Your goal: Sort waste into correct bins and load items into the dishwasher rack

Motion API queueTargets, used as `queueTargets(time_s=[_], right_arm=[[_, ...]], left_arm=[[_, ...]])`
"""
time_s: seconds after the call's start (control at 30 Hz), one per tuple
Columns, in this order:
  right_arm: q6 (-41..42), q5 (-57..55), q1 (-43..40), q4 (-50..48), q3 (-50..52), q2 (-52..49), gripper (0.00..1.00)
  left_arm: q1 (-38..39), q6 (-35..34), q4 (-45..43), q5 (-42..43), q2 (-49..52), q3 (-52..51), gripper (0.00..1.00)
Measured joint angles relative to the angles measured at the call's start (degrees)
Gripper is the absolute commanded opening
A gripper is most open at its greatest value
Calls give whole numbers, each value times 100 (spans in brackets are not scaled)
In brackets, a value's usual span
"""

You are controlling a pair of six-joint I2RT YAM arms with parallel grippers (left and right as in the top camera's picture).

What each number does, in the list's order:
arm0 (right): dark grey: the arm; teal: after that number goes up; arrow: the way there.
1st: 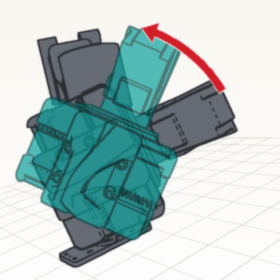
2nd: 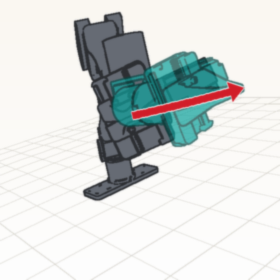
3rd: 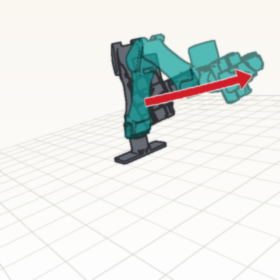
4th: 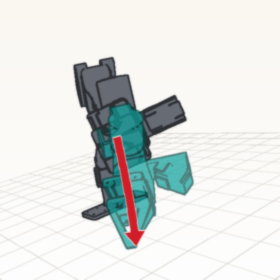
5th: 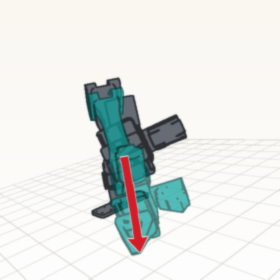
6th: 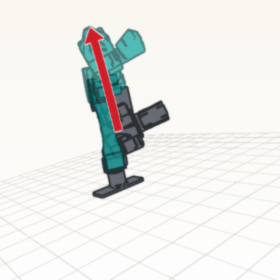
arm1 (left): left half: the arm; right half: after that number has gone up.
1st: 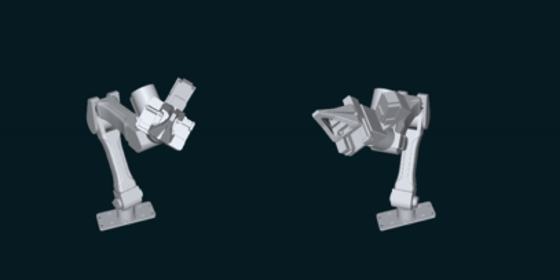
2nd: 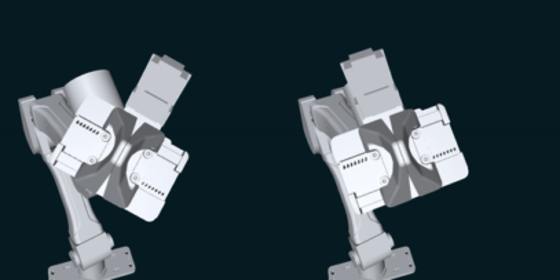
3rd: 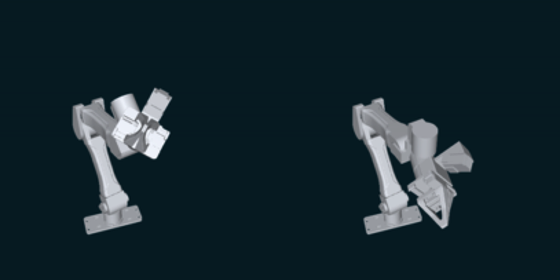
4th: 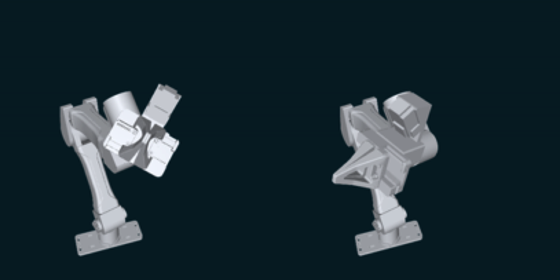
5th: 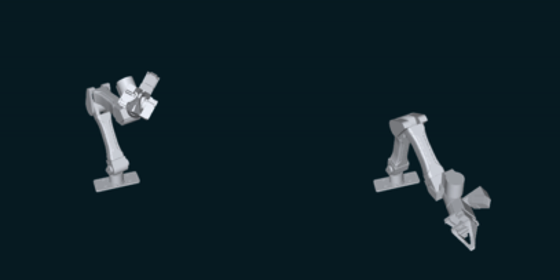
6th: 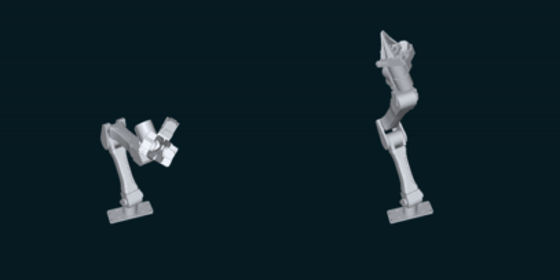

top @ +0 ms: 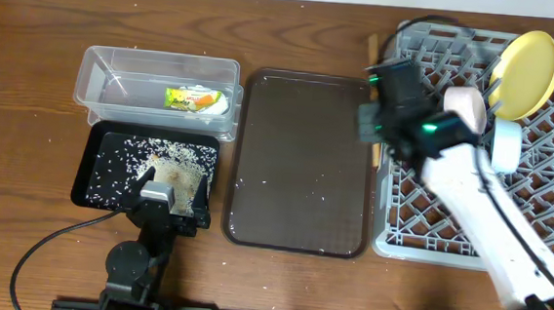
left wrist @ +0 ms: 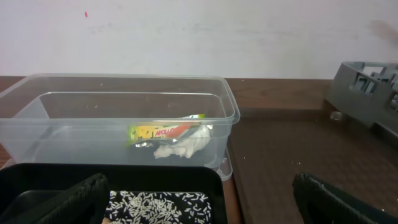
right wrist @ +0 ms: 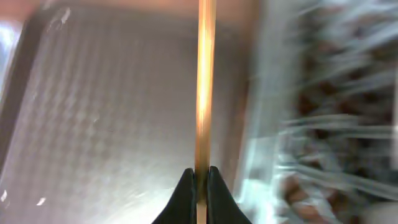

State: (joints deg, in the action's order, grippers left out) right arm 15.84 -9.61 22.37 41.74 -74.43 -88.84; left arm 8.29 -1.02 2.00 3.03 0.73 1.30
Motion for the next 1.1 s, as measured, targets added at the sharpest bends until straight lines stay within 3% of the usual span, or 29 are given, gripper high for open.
queueTargets(time_s=[0.2, 0.33, 0.37, 0.53, 0.67, 0.7, 0.73, 0.9, 1.1], right_arm=[[-72, -243, -739, 131, 98, -138, 1], [-127, -118, -894, 304, 245, -494, 39], [-160, -37, -894, 332, 271, -525, 43], [-251, 354, -881, 514, 282, -243, 46], [-444, 861, -835, 647, 282, 713, 52], [-529, 1069, -787, 678, 282, 1071, 68], [-553, 1241, -730, 699, 280, 1381, 99], [-739, 2282, -479, 868, 243, 2964, 99], [-831, 2789, -435, 1392, 227, 4011, 99]], left_arm=[[0, 0, 0, 0, 0, 0, 96], [0, 2, 2, 0, 0, 0, 97], [0, 2, 2, 0, 0, 0, 96], [0, 2, 0, 0, 0, 0, 96], [0, 0, 0, 0, 0, 0, 96], [0, 0, 0, 0, 0, 0, 96], [0, 0, 0, 0, 0, 0, 96], [0, 2, 0, 0, 0, 0, 96], [0, 2, 0, 0, 0, 0, 96]])
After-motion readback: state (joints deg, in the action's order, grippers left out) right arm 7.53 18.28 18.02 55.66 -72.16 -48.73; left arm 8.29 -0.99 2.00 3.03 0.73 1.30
